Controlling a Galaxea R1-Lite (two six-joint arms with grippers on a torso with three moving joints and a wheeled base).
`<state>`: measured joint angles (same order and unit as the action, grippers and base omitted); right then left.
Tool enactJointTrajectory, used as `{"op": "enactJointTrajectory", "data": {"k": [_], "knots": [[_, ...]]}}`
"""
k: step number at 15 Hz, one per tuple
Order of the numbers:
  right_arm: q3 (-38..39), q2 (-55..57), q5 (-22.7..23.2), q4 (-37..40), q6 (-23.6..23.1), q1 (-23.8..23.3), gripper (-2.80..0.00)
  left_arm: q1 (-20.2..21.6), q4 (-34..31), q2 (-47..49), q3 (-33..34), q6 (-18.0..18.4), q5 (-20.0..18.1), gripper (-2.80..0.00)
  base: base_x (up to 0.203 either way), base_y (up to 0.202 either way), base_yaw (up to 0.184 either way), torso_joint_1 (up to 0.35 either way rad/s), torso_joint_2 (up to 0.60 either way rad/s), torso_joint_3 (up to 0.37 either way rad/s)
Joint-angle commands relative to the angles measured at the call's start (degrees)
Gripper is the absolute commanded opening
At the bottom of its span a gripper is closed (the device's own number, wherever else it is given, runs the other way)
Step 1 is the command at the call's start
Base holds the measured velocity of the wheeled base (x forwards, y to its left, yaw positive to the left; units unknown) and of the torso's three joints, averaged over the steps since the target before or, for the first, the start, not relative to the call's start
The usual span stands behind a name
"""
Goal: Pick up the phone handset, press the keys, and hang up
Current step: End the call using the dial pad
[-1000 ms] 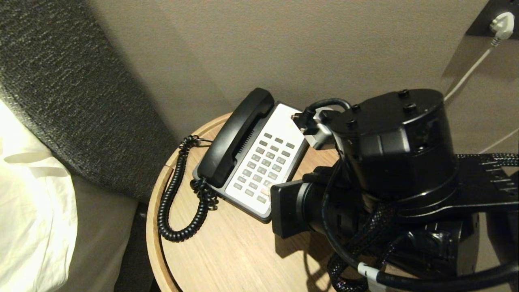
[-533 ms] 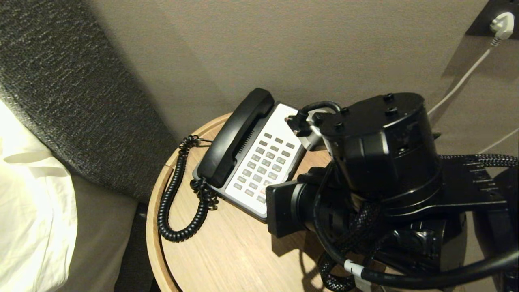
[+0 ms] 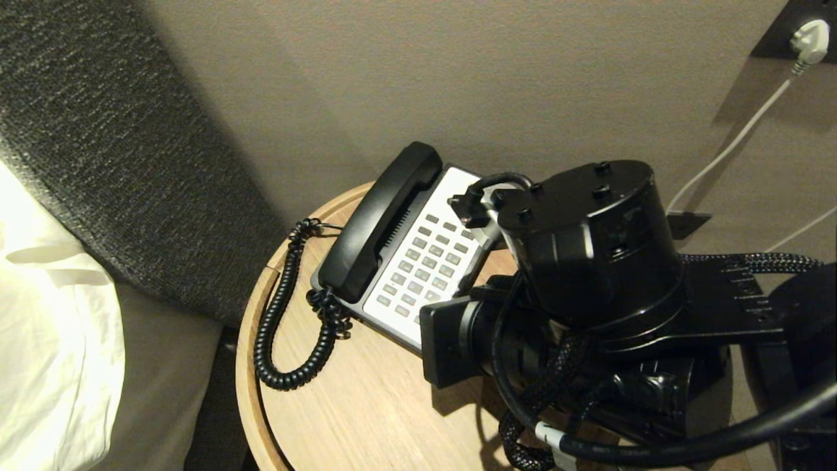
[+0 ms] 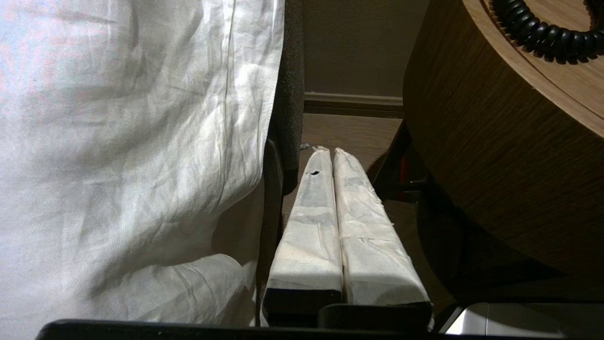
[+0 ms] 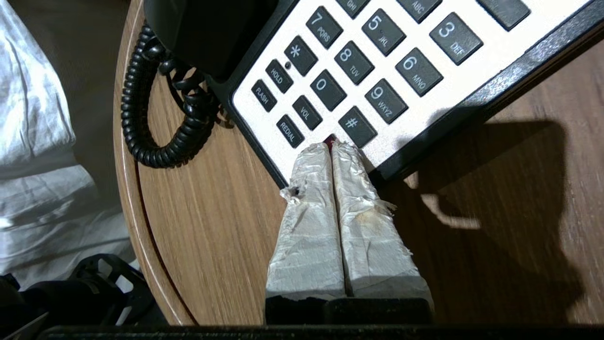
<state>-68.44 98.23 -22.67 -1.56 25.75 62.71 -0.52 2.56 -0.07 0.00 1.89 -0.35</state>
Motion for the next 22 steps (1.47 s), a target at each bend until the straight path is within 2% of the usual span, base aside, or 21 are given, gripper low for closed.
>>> {"op": "enactJointTrajectory", "data": {"k": [1, 22], "knots": [[-0.2, 0.1, -0.2, 0.1, 0.2, 0.0, -2.80, 0.0, 0.0, 0.1, 1.4, 0.0, 0.0, -2.80, 0.000, 0.000, 0.000, 0.000, 0.00, 0.000], [0.2, 0.0, 0.1, 0.8, 0.3, 0.6, -2.80, 0.0, 0.0, 0.1, 1.4, 0.0, 0.0, -2.80, 0.000, 0.000, 0.000, 0.000, 0.00, 0.000]]}}
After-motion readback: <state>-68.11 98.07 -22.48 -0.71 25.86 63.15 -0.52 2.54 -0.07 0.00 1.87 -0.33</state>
